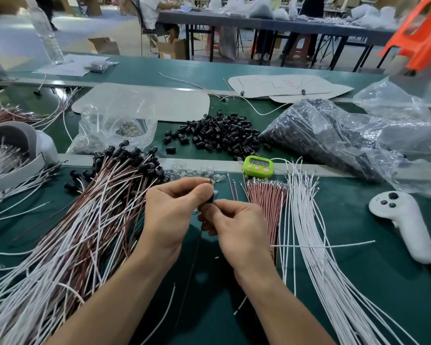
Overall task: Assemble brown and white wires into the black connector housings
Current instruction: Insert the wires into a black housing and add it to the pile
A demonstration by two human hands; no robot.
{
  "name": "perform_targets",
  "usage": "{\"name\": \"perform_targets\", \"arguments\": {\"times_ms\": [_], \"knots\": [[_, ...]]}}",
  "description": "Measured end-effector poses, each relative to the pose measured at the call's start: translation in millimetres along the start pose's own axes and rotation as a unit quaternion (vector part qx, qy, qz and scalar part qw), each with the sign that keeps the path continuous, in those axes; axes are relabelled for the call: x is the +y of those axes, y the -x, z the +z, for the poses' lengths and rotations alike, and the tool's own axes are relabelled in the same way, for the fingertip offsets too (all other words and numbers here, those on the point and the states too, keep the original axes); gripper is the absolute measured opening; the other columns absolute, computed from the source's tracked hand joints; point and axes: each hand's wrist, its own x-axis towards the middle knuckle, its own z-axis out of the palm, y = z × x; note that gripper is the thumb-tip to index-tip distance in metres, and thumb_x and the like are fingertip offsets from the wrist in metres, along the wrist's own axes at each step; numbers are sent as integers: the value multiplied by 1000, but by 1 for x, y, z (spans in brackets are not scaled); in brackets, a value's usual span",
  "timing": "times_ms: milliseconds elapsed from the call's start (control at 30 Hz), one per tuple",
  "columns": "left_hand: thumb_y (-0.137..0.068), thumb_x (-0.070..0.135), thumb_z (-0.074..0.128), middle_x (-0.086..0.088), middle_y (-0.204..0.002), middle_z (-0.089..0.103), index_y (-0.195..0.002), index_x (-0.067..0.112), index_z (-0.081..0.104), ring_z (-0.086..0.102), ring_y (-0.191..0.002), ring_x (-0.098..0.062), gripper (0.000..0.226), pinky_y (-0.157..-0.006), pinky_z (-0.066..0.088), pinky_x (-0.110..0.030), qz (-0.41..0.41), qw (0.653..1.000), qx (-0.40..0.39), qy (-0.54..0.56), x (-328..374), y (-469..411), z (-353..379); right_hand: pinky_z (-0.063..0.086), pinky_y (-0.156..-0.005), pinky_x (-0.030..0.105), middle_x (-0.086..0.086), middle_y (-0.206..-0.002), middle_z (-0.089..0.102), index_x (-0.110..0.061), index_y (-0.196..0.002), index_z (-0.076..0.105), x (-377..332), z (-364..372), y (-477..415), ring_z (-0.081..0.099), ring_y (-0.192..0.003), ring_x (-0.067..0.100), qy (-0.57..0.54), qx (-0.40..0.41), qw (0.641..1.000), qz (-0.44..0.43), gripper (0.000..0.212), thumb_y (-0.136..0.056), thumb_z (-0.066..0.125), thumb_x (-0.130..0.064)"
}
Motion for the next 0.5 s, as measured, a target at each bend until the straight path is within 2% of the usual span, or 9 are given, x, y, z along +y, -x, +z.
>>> {"name": "perform_targets", "arguments": {"times_ms": [200,233,267,300,333,400,467,500], "knots": [[-77,-5,76,-3,-71,76,-69,18,82,68,-68,-8,25,-67,55,-18,-13,1000,-4,21,-2,-1,0,60,-68,41,-2,-70,76,-31,-79,81,-1,-2,-2,70,-64,16,30,-13,999,-3,13,-90,77,-27],[-75,-2,77,-2,-71,76,-69,18,82,68,-68,-8,22,-68,55,-18,-19,1000,-4,25,-2,-1,0,60,-66,37,-3,-73,77,-32,-79,81,-2,-4,-3,69,-64,10,45,-26,999,0,13,-90,77,-26],[-75,-1,77,-2,-71,75,-69,18,82,68,-68,-8,20,-68,55,-18,-24,999,-3,30,-2,-2,0,59,-67,27,-8,-76,78,-33,-80,81,-3,-8,-5,69,-69,1,58,-32,998,-1,14,-89,77,-23],[-76,-1,77,-2,-70,75,-68,19,81,67,-66,-7,22,-67,54,-16,-29,999,1,32,-1,-4,-1,57,-72,18,-16,-81,78,-35,-85,81,-5,-14,-9,70,-75,-6,76,-19,997,-9,17,-89,76,-19],[-78,-3,76,-1,-69,75,-67,19,81,67,-64,-6,25,-65,53,-14,-32,999,10,26,-1,-5,-3,56,-79,14,-20,-85,78,-35,-92,82,-7,-22,-14,70,-80,-9,112,13,993,-23,20,-89,74,-16],[-81,-4,77,-1,-65,74,-65,19,80,67,-60,-4,28,-60,50,-10,-39,999,38,1,-2,-9,-7,54,-81,11,-20,-86,78,-31,-96,82,-17,-36,-27,69,-81,-9,226,64,970,-57,20,-90,71,-15],[-81,-3,78,-1,-64,74,-65,19,80,66,-58,-4,28,-59,50,-10,-46,997,58,-23,-3,-12,-9,56,-88,19,-13,-91,80,-29,-97,83,-27,-36,-40,70,-83,0,337,36,938,-70,19,-90,72,-15],[-81,-2,79,0,-64,74,-65,21,81,65,-58,-5,28,-61,51,-12,-47,996,62,-37,-5,-13,-9,56,-94,26,-7,-97,80,-28,-101,83,-30,-32,-47,72,-90,9,386,8,920,-68,21,-89,72,-15]]}}
